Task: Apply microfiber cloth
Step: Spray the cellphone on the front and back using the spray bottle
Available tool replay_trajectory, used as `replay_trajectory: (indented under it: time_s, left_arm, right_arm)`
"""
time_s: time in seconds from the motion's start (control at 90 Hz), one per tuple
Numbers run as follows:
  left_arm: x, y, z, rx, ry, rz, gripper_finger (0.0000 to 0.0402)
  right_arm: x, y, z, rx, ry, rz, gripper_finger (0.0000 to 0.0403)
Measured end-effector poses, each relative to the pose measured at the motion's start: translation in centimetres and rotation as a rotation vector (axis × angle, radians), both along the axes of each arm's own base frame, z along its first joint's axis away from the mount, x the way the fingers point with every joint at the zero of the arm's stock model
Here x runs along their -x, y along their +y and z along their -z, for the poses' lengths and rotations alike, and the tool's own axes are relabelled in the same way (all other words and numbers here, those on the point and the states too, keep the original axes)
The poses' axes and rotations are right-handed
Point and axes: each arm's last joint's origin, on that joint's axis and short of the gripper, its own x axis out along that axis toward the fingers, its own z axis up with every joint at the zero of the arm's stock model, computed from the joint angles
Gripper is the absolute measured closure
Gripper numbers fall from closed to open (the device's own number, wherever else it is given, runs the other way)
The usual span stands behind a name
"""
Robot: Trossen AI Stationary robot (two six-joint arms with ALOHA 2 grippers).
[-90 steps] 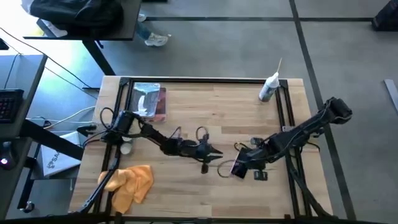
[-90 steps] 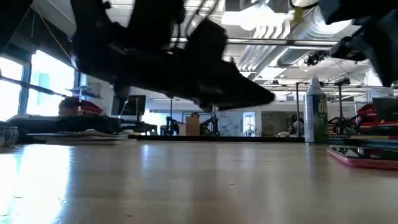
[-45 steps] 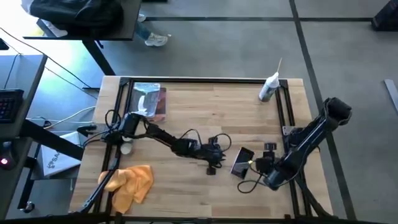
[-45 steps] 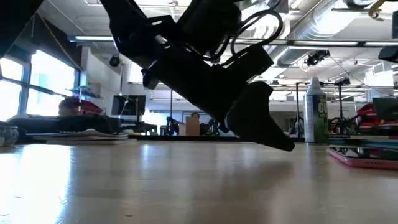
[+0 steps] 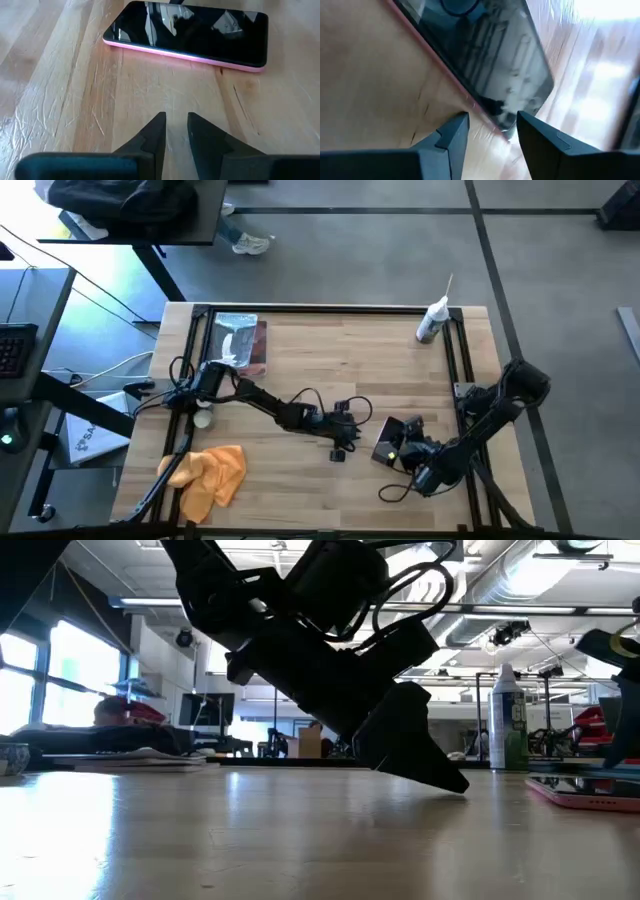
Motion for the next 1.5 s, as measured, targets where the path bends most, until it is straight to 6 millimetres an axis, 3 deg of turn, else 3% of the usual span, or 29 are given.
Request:
replay_trajectory:
  time_s: [0.211, 0.533, 0.756, 1.022, 1.167, 1.378, 1.5]
  left_arm:
    - [0.0, 0.0, 0.0, -0.004, -0.001, -0.007, 0.0339]
    - [0.1, 0.1, 0.2, -0.007, 0.025, -0.01, 0.0339]
    - [0.3, -0.1, 0.3, 0.009, 0.052, -0.018, 0.0339]
    - [0.3, -0.1, 0.4, 0.006, 0.051, -0.019, 0.0339]
    - [0.3, -0.1, 0.3, 0.008, 0.044, -0.019, 0.0339]
    - [0.2, -0.1, 0.2, 0.006, 0.019, -0.026, 0.0339]
    - [0.7, 0.1, -0.7, -0.068, 0.071, -0.012, 0.0339]
  right_arm:
    - [-2.0, 1.2, 0.1, 0.09, -0.136, -0.108, 0.0259]
    - [-4.7, 0.4, 0.2, 0.06, -0.176, -0.158, 0.0259]
    - [-5.3, 0.1, -0.2, 0.16, -0.208, -0.188, 0.0259]
    - [-6.4, -0.1, -0.1, -0.016, -0.214, -0.124, 0.0261]
    - [-7.1, -0.3, -0.2, -0.034, -0.248, -0.116, 0.0292]
    - [-7.9, -0.8, -0.5, -0.073, -0.252, -0.075, 0.0386]
    - [-8.7, -0.8, -1.6, -0.119, -0.245, -0.006, 0.0394]
